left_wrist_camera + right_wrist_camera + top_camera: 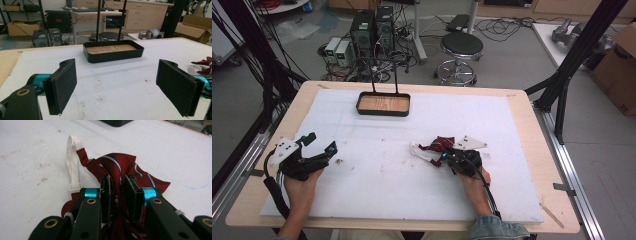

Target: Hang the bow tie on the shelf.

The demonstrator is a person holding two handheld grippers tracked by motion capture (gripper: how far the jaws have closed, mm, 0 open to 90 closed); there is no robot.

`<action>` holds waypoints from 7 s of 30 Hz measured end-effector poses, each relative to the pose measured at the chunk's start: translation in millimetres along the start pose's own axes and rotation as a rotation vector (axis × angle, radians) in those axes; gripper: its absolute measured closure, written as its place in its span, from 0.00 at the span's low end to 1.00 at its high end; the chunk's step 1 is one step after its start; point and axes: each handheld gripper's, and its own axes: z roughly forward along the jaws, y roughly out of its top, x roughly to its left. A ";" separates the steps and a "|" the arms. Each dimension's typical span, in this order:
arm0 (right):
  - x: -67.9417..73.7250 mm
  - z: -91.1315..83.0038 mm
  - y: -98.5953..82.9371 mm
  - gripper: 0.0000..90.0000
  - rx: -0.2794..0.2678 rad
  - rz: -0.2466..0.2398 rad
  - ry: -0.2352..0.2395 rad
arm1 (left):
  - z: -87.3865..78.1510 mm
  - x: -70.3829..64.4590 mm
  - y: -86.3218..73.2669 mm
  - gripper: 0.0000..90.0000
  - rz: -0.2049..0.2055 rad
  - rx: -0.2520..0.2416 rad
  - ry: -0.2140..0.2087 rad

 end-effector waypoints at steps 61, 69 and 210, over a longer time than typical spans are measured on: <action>-20.2 37.0 152.8 0.84 -0.275 -0.042 -0.109 | 3.0 0.0 -0.3 0.19 -0.013 -0.017 -0.016; -24.0 46.6 168.1 0.84 -0.288 -0.051 -0.121 | 3.9 -0.1 -0.3 0.19 -0.015 -0.020 -0.020; -91.0 1.8 168.4 0.19 -0.310 0.169 -0.264 | 0.3 4.2 -0.5 0.19 -0.029 -0.026 -0.008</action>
